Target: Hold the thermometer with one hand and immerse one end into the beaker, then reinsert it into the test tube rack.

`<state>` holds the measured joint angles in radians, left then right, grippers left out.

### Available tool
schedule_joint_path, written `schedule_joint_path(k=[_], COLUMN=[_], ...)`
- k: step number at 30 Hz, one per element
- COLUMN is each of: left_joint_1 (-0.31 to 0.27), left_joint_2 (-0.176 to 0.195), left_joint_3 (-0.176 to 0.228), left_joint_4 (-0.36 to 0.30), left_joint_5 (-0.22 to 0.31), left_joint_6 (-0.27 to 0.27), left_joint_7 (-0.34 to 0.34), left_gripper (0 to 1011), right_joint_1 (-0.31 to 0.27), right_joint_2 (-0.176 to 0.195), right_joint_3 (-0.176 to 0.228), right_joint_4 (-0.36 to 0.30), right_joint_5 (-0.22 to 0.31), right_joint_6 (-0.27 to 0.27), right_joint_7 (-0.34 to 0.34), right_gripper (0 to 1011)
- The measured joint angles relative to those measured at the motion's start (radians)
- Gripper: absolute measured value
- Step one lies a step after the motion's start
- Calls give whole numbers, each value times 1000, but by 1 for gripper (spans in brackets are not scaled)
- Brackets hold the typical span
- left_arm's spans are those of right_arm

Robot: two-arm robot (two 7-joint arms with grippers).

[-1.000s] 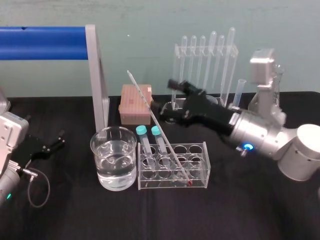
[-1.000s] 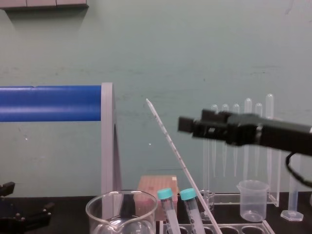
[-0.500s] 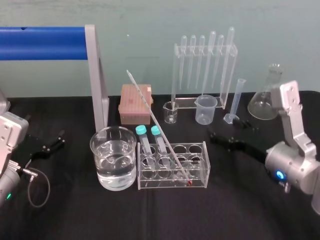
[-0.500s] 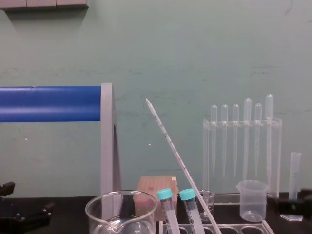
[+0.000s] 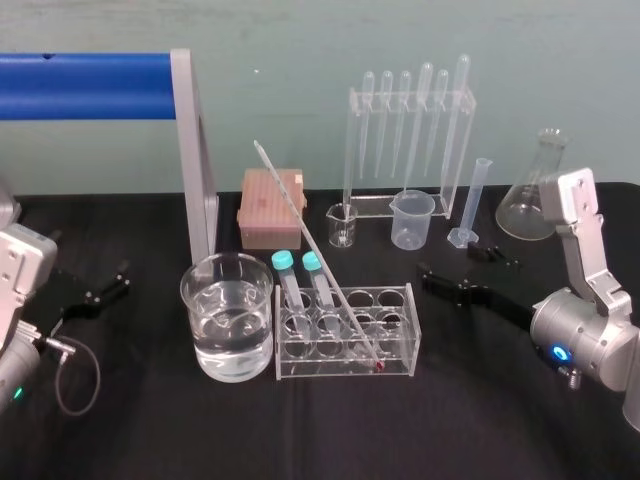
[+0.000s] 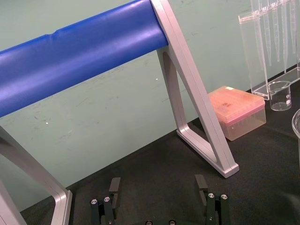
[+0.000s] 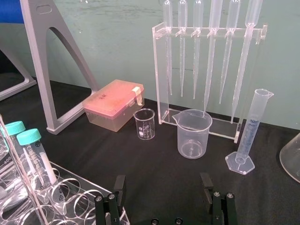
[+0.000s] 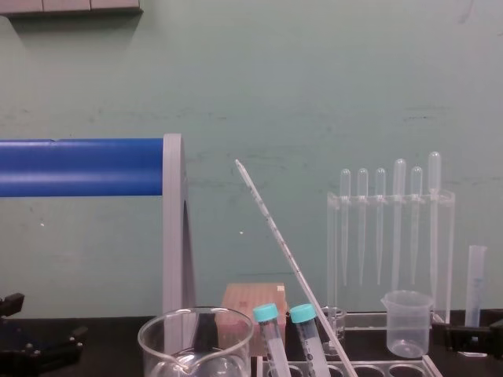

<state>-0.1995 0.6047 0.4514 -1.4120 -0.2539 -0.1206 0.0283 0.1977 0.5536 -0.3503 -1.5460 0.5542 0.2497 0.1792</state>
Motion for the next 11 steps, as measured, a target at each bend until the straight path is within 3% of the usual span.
schedule_joint_path(k=[11], left_joint_1=[0], left_joint_2=[0], left_joint_3=[0], left_joint_4=[0], left_joint_5=[0], left_joint_6=[0], left_joint_7=[0], left_gripper=[1008], right_joint_1=[1], right_joint_2=[1], right_joint_3=[-1], right_joint_4=[-2], right_joint_5=[1], right_joint_6=[-2], right_joint_7=[3], right_gripper=[1003])
